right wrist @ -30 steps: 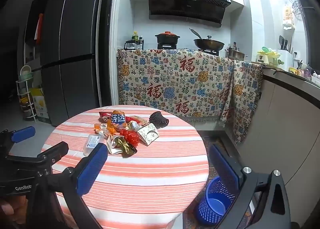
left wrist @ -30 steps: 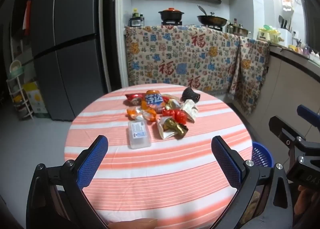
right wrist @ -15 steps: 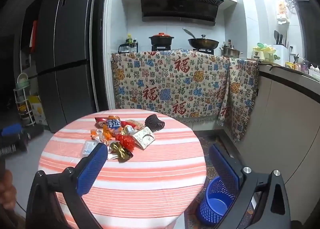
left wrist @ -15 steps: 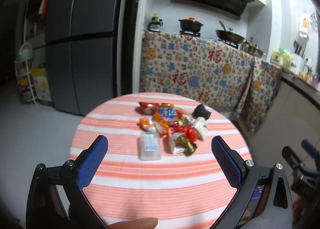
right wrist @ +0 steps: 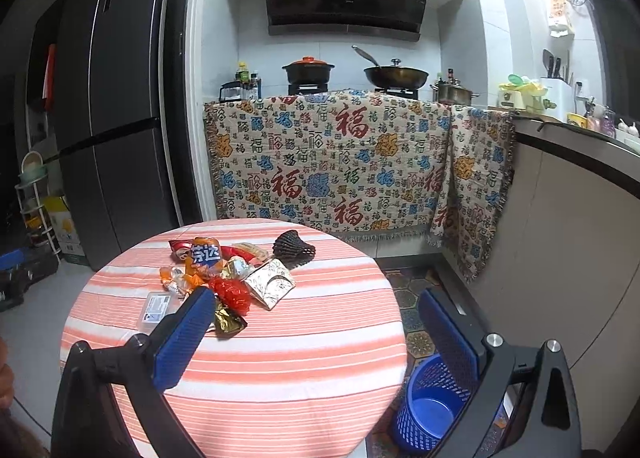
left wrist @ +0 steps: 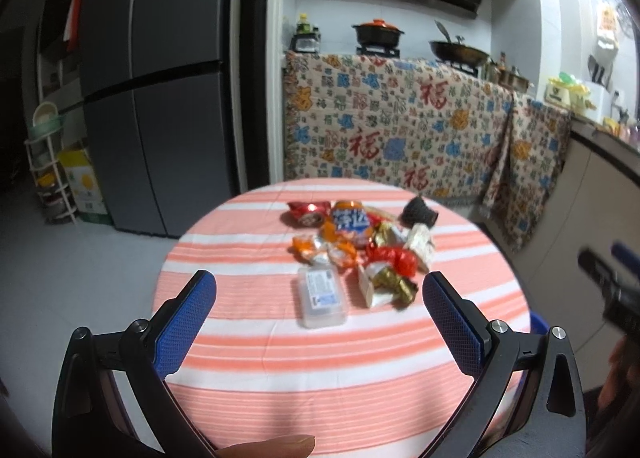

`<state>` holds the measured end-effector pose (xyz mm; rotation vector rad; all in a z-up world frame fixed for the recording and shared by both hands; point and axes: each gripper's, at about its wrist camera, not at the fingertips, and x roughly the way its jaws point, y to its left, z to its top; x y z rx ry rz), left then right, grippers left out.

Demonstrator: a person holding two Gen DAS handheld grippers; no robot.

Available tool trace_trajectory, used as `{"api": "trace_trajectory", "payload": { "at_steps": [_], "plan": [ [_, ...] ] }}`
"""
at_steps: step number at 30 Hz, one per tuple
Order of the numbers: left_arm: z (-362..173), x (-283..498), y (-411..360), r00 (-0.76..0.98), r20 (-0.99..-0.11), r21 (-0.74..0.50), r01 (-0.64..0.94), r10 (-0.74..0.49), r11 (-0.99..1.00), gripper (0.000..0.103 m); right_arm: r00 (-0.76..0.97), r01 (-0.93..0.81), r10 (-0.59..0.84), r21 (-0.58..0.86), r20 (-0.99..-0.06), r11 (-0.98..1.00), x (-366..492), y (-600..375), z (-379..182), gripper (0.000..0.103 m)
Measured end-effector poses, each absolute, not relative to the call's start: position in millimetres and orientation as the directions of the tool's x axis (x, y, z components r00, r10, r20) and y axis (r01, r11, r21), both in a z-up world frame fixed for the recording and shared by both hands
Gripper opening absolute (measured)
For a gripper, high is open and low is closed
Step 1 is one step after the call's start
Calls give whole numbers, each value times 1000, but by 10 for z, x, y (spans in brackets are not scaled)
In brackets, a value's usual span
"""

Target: Collect trash

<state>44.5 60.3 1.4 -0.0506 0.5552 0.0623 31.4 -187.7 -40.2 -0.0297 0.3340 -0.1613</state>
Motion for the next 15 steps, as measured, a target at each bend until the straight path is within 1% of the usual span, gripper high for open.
{"api": "trace_trajectory", "payload": {
  "at_steps": [3, 6, 15],
  "plan": [
    [-126, 474, 613, 830, -557, -28, -52, 28, 998, 103, 934, 133, -147, -65, -327, 989, 366, -1803, -402, 103],
    [-219, 535, 635, 814, -581, -52, -54, 14, 997, 103, 936, 112, -135, -88, -325, 990, 417, -1688, -400, 103],
    [-111, 462, 577, 828, -560, -51, -51, 14, 997, 103, 940, 67, -100, -112, -327, 991, 417, -1457, -424, 103]
  ]
}}
